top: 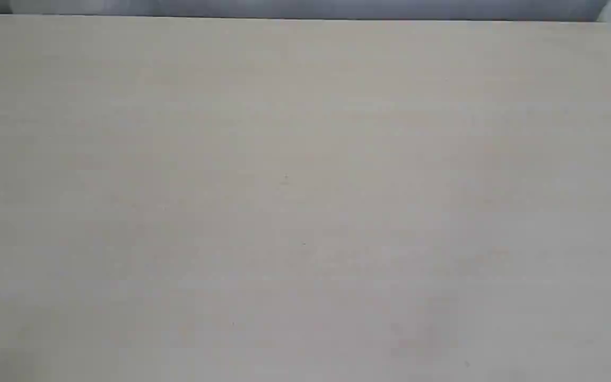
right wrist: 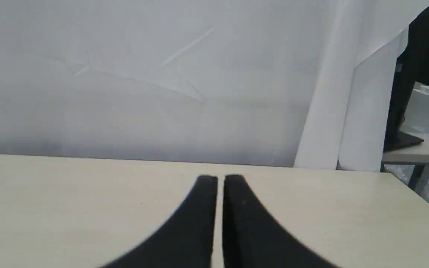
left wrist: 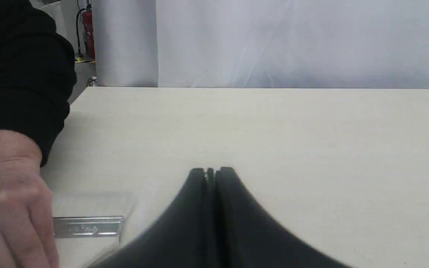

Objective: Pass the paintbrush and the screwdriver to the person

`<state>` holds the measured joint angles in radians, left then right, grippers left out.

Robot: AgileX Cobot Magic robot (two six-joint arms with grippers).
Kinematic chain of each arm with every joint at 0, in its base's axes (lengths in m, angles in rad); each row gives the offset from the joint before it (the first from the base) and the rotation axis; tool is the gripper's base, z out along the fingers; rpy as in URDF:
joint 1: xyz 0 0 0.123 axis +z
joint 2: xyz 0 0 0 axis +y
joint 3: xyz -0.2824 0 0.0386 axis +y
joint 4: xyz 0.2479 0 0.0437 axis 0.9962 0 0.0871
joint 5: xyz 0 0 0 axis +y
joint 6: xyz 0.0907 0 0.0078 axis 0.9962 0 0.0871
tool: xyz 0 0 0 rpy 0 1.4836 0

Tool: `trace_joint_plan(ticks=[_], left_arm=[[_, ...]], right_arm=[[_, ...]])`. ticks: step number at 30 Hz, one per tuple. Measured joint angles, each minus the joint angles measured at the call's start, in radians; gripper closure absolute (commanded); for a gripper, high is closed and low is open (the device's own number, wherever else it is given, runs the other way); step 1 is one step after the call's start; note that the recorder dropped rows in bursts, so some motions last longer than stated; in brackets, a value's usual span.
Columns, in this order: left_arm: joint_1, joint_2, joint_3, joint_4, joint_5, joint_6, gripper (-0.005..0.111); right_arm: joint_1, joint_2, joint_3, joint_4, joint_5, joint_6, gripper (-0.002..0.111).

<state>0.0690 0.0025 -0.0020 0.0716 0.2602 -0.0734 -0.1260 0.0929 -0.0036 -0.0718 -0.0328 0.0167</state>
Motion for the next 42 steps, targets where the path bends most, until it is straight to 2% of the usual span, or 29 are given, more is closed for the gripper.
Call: trace_joint_plan(ticks=[4, 12, 31, 42], left_arm=[[0.0, 0.0, 0.0, 0.0, 0.0, 0.0, 0.107], [0.0, 0.0, 0.0, 0.0, 0.0, 0.0, 0.107], [0.0, 0.0, 0.0, 0.0, 0.0, 0.0, 0.107], [0.0, 0.0, 0.0, 0.0, 0.0, 0.0, 0.107]], right_arm=[[0.005, 0.0, 0.0, 0.005, 0.016, 0.0, 0.104], [0.09, 0.0, 0.0, 0.011, 0.033, 0.0, 0.104], [0.09, 0.0, 0.0, 0.011, 0.033, 0.0, 0.104], [0.051, 0.0, 0.0, 0.011, 0.033, 0.0, 0.104]])
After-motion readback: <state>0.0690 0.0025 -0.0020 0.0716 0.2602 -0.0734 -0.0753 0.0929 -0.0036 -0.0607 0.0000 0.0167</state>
